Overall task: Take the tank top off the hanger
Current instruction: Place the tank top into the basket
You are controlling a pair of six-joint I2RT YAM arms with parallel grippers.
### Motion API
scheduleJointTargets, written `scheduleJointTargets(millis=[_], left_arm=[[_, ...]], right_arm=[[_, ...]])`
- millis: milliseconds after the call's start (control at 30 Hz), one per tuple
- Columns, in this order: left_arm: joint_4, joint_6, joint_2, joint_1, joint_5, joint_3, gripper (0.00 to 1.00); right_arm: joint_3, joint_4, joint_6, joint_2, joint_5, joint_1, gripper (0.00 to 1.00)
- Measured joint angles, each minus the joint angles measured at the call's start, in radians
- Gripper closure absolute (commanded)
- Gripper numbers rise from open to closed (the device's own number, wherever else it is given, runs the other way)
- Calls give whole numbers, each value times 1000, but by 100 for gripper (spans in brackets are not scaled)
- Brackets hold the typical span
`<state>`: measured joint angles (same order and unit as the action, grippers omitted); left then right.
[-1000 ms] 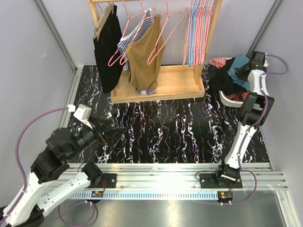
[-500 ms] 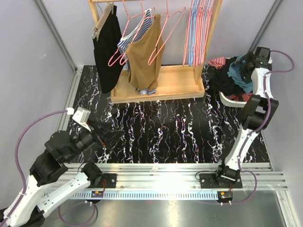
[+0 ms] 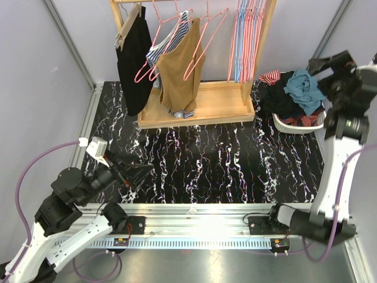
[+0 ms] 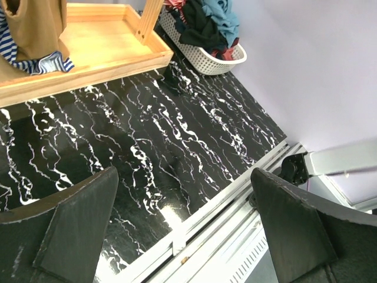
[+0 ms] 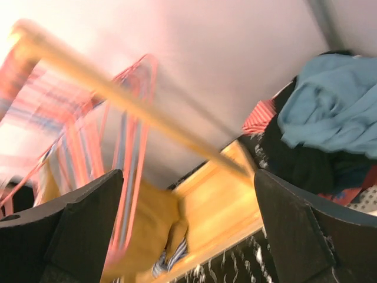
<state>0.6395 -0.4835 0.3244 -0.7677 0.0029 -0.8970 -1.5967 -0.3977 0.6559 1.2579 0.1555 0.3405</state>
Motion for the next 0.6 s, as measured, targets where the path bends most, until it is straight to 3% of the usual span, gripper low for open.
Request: scheduleJointTargets(millis=[300,600], left_arm=[[-33,-10,-30,0,32,43,1],[-105,-45,-31,0,76,90,1]], right_arm=[[344,-26,0,-419,328,0,0],[403,-189,1,-763,582,-29,0]])
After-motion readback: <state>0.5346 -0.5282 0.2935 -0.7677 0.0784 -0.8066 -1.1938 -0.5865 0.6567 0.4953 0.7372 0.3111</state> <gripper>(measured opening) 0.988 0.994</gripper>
